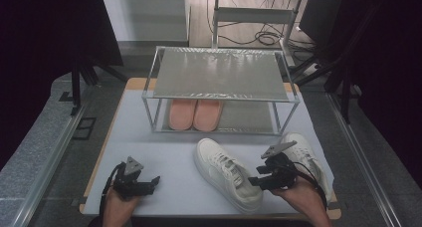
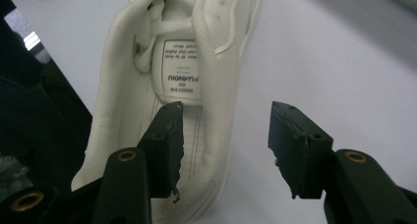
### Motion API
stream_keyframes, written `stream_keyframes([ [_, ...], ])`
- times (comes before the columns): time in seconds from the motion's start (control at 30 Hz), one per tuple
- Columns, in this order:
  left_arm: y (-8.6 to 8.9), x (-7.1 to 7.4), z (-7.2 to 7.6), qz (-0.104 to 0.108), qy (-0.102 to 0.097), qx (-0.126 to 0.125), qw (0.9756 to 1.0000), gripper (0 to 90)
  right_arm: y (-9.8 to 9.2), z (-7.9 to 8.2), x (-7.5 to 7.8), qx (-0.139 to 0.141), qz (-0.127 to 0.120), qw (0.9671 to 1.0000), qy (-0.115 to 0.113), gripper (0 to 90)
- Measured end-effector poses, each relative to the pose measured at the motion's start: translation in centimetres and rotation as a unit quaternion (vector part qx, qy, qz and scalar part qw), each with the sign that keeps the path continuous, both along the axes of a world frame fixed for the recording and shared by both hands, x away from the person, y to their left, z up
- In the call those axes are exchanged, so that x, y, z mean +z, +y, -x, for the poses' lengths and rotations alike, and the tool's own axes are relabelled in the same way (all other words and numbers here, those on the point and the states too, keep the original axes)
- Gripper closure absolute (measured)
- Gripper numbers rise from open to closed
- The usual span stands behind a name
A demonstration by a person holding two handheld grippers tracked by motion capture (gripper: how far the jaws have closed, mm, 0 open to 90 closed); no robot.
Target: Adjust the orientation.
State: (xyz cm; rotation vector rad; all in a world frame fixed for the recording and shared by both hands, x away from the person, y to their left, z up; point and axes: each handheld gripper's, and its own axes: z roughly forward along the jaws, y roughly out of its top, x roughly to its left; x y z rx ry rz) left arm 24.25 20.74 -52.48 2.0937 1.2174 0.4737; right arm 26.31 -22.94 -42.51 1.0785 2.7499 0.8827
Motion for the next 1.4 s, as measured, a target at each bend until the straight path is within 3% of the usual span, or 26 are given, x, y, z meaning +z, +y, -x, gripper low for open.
stream_keyframes([
  [0.33, 0.0, 0.0, 0.0, 0.002, -0.001, 0.002, 1.0000, 12.8, 1.1, -0.9, -1.4, 0.005, 0.041, 0.9990, 0.018, 55.6],
  [0.43, 0.0, 0.0, 0.0, 0.000, 0.000, 0.000, 1.0000, 12.8, 1.4, -1.2, -1.7, 0.009, 0.045, 0.9986, 0.026, 60.9],
  [0.5, 0.0, 0.0, 0.0, 0.000, 0.000, 0.000, 1.0000, 12.8, 1.6, -1.4, -1.7, 0.018, 0.041, 0.9984, 0.035, 69.1],
  [0.67, 0.0, 0.0, 0.0, 0.000, 0.000, 0.000, 1.0000, 12.8, 1.8, -1.4, -1.5, 0.022, 0.046, 0.9979, 0.040, 77.0],
  [0.87, 0.0, 0.0, 0.0, 0.000, 0.000, 0.000, 1.0000, 12.8, 1.2, -1.8, -1.5, 0.004, 0.010, 0.9981, 0.061, 79.7],
  [1.07, 0.0, 0.0, 0.0, 0.000, 0.001, 0.000, 1.0000, 12.7, 0.7, -2.3, -1.3, -0.009, -0.029, 0.9958, 0.087, 80.5],
  [1.4, 0.0, 0.0, 0.0, 0.000, 0.001, 0.000, 1.0000, 12.7, -0.2, -3.1, -1.0, -0.036, -0.088, 0.9884, 0.119, 81.4],
])
